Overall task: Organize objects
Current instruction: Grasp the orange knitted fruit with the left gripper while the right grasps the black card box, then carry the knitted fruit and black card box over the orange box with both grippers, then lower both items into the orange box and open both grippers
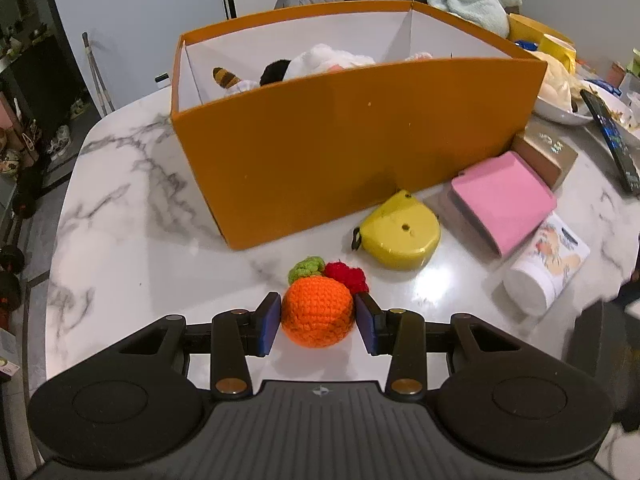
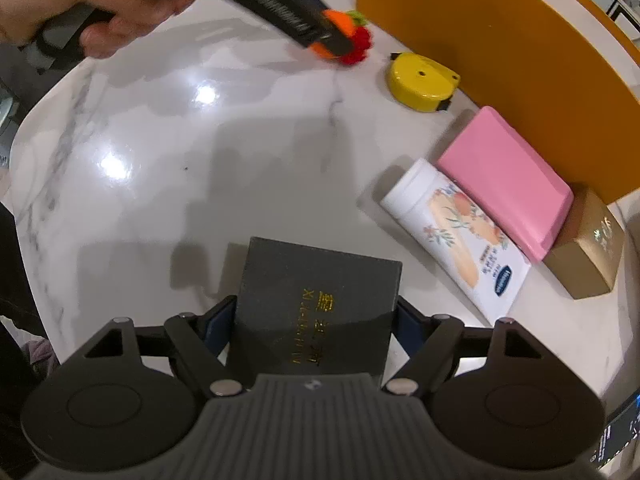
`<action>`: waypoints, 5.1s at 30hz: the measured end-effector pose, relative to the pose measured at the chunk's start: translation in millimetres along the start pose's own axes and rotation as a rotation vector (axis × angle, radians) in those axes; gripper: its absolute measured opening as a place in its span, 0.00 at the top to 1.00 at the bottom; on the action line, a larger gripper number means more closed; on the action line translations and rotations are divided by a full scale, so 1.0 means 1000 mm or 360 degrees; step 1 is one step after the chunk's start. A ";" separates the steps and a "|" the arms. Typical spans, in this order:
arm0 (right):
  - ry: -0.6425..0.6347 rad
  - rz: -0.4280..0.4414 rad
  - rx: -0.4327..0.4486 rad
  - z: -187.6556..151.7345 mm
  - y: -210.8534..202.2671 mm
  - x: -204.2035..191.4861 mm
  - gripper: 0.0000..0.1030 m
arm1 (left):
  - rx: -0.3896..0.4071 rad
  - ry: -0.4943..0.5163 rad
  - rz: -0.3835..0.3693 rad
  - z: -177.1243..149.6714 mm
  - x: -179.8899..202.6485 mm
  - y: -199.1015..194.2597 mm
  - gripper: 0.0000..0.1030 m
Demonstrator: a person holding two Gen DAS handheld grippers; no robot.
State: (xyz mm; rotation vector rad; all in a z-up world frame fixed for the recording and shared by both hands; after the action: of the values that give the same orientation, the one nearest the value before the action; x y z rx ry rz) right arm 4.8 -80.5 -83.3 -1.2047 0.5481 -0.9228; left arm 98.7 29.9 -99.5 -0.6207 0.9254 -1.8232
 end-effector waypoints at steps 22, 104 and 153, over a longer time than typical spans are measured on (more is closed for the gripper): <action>0.0232 -0.0059 0.0160 0.015 -0.019 0.041 0.22 | 0.0096 0.0029 -0.0208 0.018 0.016 -0.065 0.55; 0.0645 -0.0654 0.0375 0.227 0.048 0.269 0.22 | -0.0030 -0.0074 0.0183 0.195 -0.044 0.078 0.54; 0.0714 -0.0547 0.0542 0.186 -0.056 0.221 0.21 | 0.0193 -0.0138 0.0221 0.198 -0.027 -0.024 0.27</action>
State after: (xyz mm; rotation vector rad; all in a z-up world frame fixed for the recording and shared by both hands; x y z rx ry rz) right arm 252.8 -168.3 48.5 -0.7923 0.5157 -1.5338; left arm 244.6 -3.0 34.5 -0.5417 0.7747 -1.7014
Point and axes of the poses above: each gripper's, at about its wrist camera, not at the fingertips, and y roughly the way its jaws point, x to its right, z to its top, the point moved 7 cm from there along y, roughly the way its jaws point, and after that the axes turned 5 degrees about -z, right-handed, at the moved point
